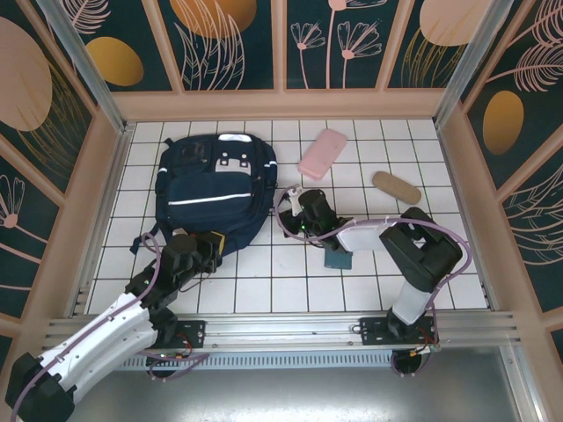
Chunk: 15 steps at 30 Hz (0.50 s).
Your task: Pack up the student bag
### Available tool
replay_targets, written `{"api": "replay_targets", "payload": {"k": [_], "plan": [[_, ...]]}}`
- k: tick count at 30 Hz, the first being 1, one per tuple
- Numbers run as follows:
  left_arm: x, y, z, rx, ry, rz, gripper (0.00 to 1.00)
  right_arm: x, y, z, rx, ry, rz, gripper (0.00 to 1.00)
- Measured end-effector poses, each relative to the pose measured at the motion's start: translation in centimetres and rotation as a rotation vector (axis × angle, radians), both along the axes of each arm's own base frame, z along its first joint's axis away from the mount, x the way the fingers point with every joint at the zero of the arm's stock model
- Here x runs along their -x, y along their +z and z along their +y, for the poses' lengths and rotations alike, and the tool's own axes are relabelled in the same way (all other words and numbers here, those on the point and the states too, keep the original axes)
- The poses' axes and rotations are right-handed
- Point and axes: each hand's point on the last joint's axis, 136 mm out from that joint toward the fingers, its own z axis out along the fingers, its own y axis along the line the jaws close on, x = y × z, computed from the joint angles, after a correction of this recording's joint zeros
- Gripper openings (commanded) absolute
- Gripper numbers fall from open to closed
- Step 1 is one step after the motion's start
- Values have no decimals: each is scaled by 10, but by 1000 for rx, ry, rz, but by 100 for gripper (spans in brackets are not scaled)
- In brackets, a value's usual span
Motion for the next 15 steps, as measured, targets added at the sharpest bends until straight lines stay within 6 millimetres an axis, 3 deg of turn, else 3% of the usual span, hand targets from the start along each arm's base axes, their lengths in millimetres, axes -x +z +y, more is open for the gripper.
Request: {"api": "replay_targets", "payload": {"k": [8,15], "plan": [[5,6,3,-19,-27,-34,0,-61,-21,-1,33,-105,27,0],[8,6,1,-30,-57,-43,0,-92,-33,2,60,-142,70,0]]}}
